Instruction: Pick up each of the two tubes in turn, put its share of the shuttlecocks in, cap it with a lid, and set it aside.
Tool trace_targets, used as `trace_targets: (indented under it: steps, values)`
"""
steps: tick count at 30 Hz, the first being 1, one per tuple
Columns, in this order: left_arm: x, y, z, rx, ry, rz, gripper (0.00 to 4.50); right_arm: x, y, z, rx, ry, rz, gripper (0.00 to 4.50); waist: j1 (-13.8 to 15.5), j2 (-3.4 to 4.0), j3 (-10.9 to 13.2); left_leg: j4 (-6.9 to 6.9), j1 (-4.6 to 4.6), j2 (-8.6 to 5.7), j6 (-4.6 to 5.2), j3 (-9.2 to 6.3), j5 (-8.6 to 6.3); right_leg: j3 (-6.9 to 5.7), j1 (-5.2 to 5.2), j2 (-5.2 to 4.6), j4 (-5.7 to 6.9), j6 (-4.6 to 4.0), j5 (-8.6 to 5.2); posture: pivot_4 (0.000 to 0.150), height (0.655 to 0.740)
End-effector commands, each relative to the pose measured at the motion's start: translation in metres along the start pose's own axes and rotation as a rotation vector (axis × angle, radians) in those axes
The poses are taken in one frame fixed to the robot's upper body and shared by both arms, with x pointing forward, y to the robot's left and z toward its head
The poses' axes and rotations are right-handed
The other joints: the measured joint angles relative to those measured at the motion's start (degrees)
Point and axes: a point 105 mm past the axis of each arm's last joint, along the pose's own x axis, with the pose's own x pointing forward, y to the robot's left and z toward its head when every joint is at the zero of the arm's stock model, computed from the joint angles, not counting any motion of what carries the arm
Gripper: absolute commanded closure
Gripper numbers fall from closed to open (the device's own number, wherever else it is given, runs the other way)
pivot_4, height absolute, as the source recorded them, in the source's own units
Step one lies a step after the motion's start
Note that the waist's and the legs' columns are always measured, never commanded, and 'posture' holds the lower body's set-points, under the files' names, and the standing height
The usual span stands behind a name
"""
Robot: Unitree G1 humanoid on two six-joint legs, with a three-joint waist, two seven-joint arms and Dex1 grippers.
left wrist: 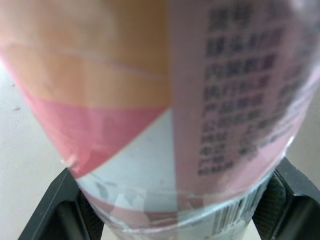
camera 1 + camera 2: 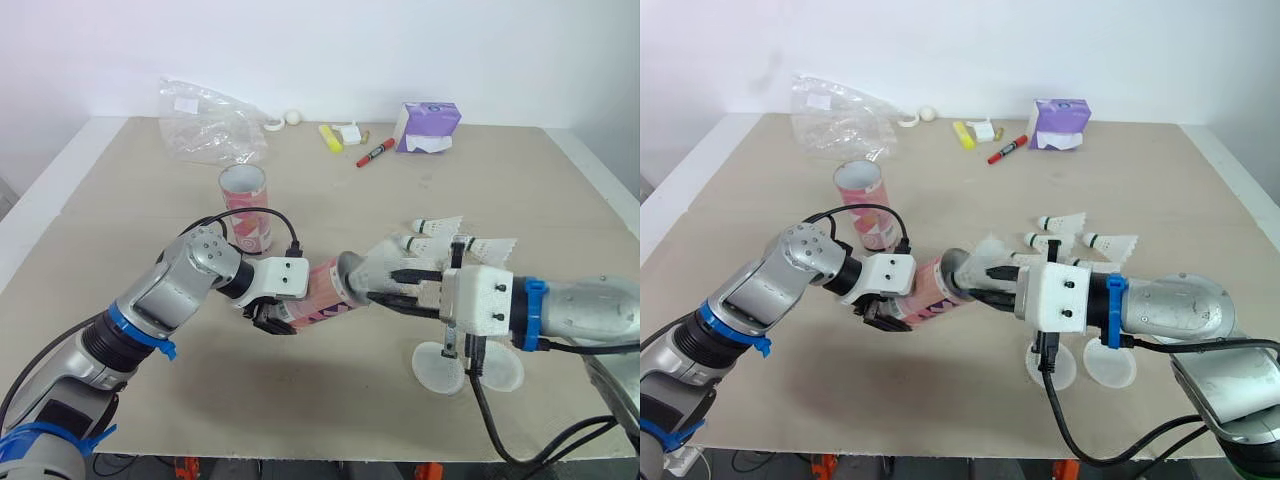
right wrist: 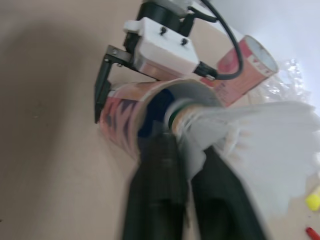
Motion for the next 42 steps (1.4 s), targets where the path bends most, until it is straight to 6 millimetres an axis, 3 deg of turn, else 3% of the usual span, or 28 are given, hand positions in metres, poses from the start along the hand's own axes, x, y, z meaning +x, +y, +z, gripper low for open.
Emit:
trace_targets:
  steps: [1,6,7,11,17,25,41,42]
  values:
    - [-0.001,0.000,0.002,0.006,0.001,0.011,1.23,-0.005,-0.003,0.014,-0.026,-0.049,-0.020,2.14,0.00,0.00,0.00,0.00,0.01,0.00,0.00,0.00,0.00,0.00,0.00,0.00,0.00,-0.01,0.00,0.150,0.7400]
    - [-0.001,0.000,0.002,0.004,0.004,0.011,1.23,-0.016,-0.012,0.018,0.099,-0.100,-0.109,0.18,0.01,0.00,0.00,0.03,0.00,0.00,0.00,0.00,0.00,0.00,0.02,0.00,0.01,-0.02,0.02,0.150,0.7400]
    - [-0.001,0.000,0.002,0.004,0.004,0.012,1.23,-0.022,-0.017,0.013,0.178,-0.102,-0.179,0.08,0.02,-0.01,0.00,0.03,0.00,0.00,0.00,0.00,0.00,0.00,0.02,0.00,0.01,-0.02,0.03,0.150,0.7400]
    - [-0.001,0.001,0.002,0.007,0.005,0.012,1.23,-0.045,-0.023,-0.032,0.508,-0.029,-0.415,0.08,0.12,-0.04,-0.01,0.02,0.00,0.00,0.00,-0.03,0.00,0.00,0.03,0.00,0.03,-0.01,0.02,0.150,0.7400]
    - [-0.001,-0.001,0.003,0.009,0.003,0.010,1.23,-0.047,0.002,-0.092,0.769,0.115,-0.642,0.08,0.01,0.04,-0.02,0.00,0.05,0.01,0.04,-0.03,0.02,0.00,0.00,0.03,0.09,-0.12,0.00,0.150,0.7400]
    - [-0.001,-0.003,0.003,0.005,0.006,0.009,1.23,-0.032,0.011,-0.114,0.927,0.070,-0.710,0.08,-0.15,0.06,-0.03,0.01,0.04,0.00,0.03,-0.01,0.02,0.01,-0.01,0.02,0.09,-0.21,-0.04,0.150,0.7400]
    - [0.000,-0.005,0.004,0.003,0.000,0.026,1.23,0.005,-0.007,-0.135,1.044,-0.013,-0.637,0.08,-0.26,0.11,-0.01,-0.02,0.02,0.01,0.03,-0.02,0.02,0.01,-0.03,0.03,0.08,-0.04,0.02,0.150,0.7400]
    - [0.000,-0.005,0.004,0.003,-0.001,0.027,1.23,0.007,-0.010,-0.137,1.049,-0.018,-0.643,0.31,-0.26,0.11,-0.01,-0.02,0.03,0.01,0.04,-0.02,0.02,0.01,-0.03,0.03,0.08,-0.06,0.03,0.150,0.7400]
